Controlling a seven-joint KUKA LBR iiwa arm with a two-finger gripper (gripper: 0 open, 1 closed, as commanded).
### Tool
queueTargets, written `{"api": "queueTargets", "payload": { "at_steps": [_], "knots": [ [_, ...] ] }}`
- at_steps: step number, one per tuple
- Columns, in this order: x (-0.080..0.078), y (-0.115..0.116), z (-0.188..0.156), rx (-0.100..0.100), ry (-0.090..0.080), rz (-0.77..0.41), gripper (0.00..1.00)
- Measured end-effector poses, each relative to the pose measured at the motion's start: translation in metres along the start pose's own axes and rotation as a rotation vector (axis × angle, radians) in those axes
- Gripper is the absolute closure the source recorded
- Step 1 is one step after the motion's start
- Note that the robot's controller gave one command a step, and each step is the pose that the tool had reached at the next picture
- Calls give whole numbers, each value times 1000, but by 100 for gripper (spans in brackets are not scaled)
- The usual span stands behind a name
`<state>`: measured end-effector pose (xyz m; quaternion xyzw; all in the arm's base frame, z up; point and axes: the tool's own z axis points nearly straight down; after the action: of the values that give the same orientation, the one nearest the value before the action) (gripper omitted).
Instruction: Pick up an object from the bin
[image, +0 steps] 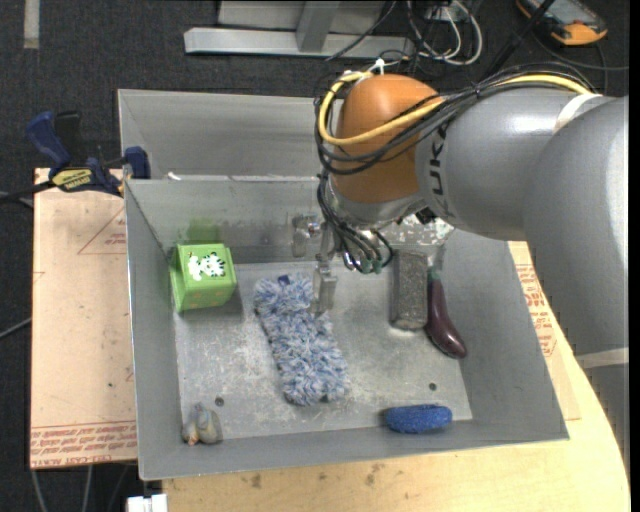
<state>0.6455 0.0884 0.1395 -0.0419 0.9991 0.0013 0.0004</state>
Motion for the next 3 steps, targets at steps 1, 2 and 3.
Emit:
{"api": "queueTargets", "payload": {
  "at_steps": [1,2,3],
  "knots": [
    [-9,14,32,1,-6,-15,0],
    [8,16,61,-1,-17,69,100],
    [8,16,61,-1,-17,69,100]
  ]
}}
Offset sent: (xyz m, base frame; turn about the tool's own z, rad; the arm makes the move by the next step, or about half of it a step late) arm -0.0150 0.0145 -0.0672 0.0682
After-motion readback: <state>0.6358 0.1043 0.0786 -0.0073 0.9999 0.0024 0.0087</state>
